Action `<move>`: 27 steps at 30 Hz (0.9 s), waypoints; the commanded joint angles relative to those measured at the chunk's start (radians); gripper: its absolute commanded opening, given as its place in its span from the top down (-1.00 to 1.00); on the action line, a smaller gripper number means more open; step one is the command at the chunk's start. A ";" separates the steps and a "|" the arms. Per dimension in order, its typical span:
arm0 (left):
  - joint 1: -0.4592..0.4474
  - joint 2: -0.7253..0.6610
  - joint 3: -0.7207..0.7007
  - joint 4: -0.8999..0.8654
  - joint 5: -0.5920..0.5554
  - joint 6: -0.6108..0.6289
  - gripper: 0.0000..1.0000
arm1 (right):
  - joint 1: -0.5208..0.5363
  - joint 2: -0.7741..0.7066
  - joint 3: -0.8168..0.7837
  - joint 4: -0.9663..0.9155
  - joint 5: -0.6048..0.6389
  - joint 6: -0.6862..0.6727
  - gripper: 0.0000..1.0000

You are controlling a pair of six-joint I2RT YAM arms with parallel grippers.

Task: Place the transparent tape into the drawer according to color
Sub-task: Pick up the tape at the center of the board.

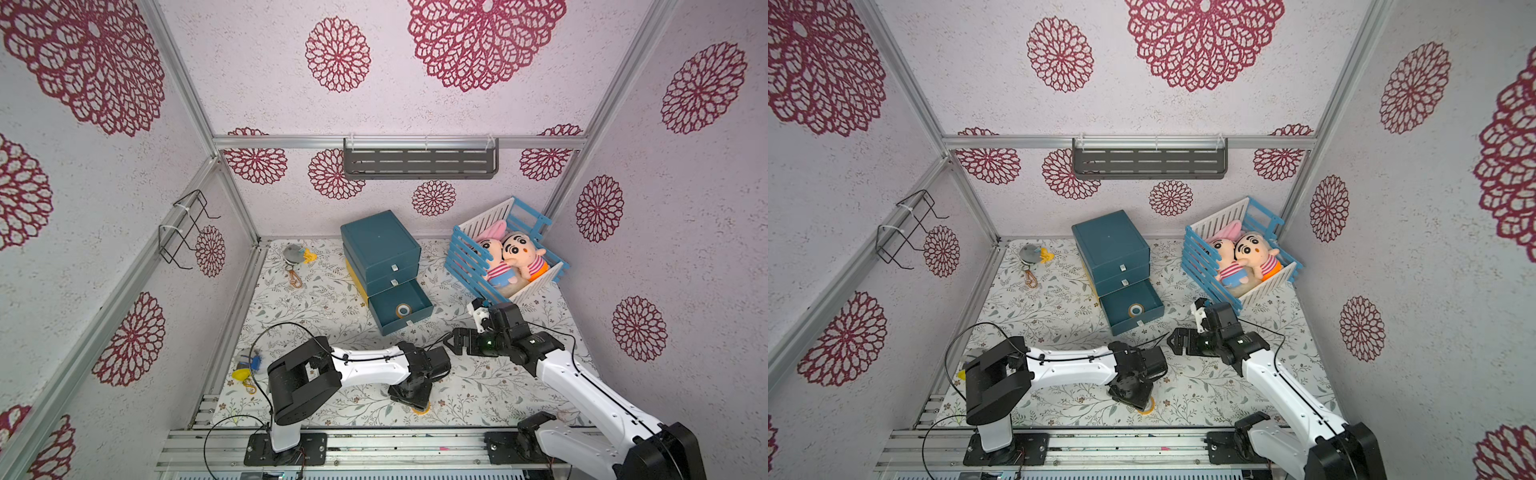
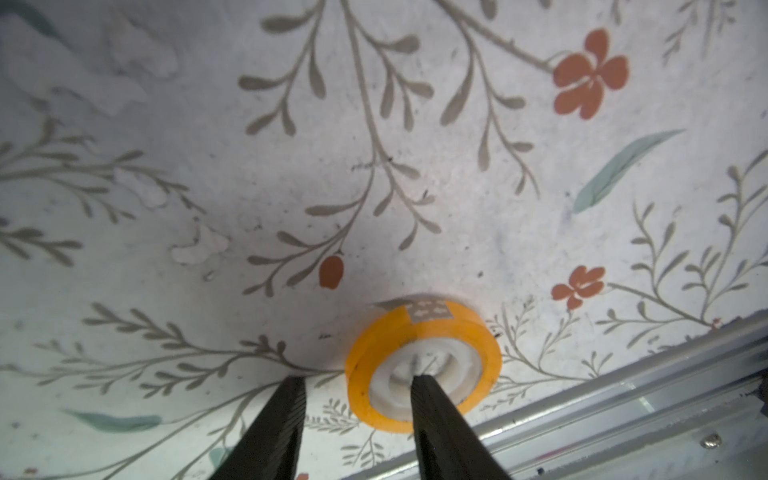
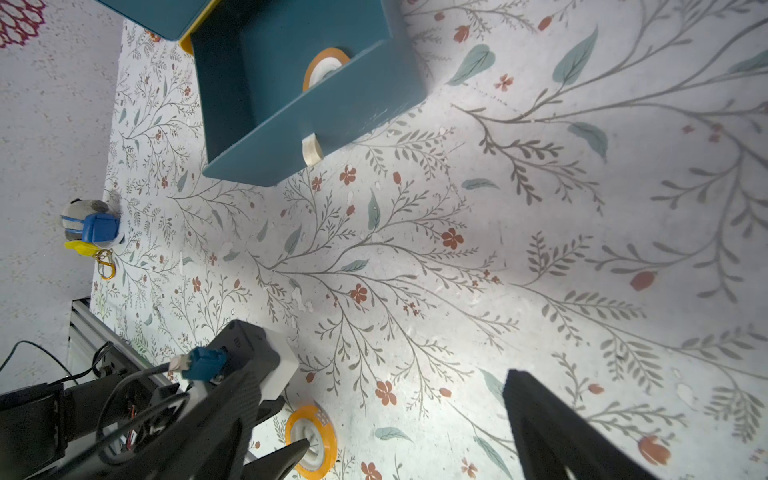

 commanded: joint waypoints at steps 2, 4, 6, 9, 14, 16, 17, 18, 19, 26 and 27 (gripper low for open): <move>-0.019 0.043 0.026 -0.029 -0.026 -0.004 0.15 | -0.014 -0.024 0.018 0.027 -0.030 0.002 -0.98; -0.021 0.049 0.035 -0.041 -0.036 -0.007 0.22 | -0.017 -0.024 0.018 0.030 -0.034 0.002 -0.98; -0.023 0.057 0.044 -0.055 -0.046 -0.008 0.27 | -0.021 -0.023 0.018 0.035 -0.039 0.002 -0.98; -0.027 0.067 0.050 -0.062 -0.057 -0.014 0.34 | -0.025 -0.020 0.016 0.045 -0.048 0.005 -0.98; -0.031 0.071 0.050 -0.063 -0.066 -0.021 0.44 | -0.030 -0.017 0.014 0.056 -0.059 0.007 -0.98; -0.032 0.071 0.043 -0.056 -0.067 -0.023 0.52 | -0.030 -0.018 0.012 0.058 -0.061 0.007 -0.98; -0.032 0.105 0.039 -0.051 -0.066 -0.024 0.56 | -0.033 -0.017 0.011 0.060 -0.061 0.007 -0.98; -0.032 0.108 0.035 -0.047 -0.066 -0.024 0.59 | -0.033 -0.015 0.009 0.062 -0.063 0.008 -0.98; -0.033 0.109 0.031 -0.044 -0.066 -0.022 0.63 | -0.034 -0.017 0.006 0.065 -0.065 0.010 -0.98; -0.030 0.099 0.021 -0.043 -0.078 -0.028 1.00 | -0.036 -0.012 -0.021 0.100 -0.084 0.024 -0.98; -0.028 0.093 0.018 -0.043 -0.083 -0.030 1.00 | -0.037 -0.012 -0.023 0.104 -0.085 0.025 -0.98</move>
